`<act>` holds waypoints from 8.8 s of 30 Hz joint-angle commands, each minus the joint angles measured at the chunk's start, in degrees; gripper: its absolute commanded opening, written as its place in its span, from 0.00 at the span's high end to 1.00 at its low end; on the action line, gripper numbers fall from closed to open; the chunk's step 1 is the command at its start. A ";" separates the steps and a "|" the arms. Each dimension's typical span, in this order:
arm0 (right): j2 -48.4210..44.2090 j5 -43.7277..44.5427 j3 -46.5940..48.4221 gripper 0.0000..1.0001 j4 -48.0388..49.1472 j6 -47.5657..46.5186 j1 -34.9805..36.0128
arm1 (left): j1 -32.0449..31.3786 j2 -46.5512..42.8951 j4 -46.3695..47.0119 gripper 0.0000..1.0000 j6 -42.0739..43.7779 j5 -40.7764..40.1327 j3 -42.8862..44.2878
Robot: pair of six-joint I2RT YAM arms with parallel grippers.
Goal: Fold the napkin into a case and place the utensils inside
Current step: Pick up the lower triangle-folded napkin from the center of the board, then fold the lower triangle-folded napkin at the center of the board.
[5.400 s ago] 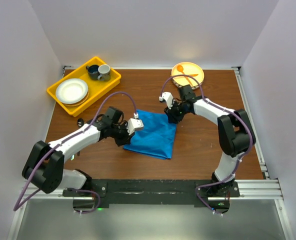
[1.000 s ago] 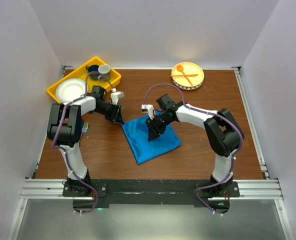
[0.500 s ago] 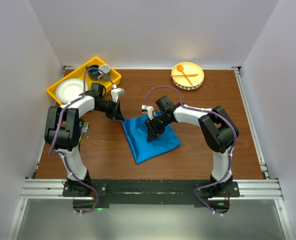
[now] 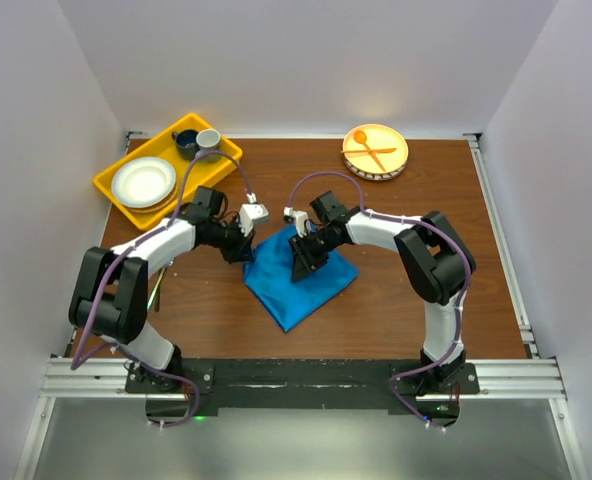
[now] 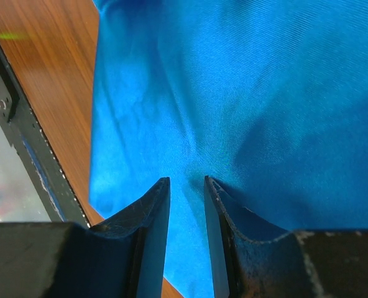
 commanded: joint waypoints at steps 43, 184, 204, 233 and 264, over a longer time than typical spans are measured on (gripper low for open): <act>-10.10 6.98 10.92 0.64 -11.57 -12.73 -8.32 | -19.78 -9.28 4.71 1.00 28.55 -16.07 -18.28; 19.98 30.98 40.49 0.94 -4.63 20.06 -1.47 | -20.04 -8.84 5.85 1.00 32.26 -15.27 -19.16; 16.36 31.50 41.18 0.52 -3.75 21.29 -1.47 | -20.04 -8.93 5.94 1.00 32.17 -15.01 -19.78; 20.06 35.20 42.68 0.83 -6.74 21.11 -0.15 | -19.95 -8.58 5.76 1.00 32.44 -14.83 -19.43; 9.34 33.26 33.55 1.00 -7.09 17.25 -0.33 | -19.43 -17.88 2.16 0.62 27.61 -15.01 -17.15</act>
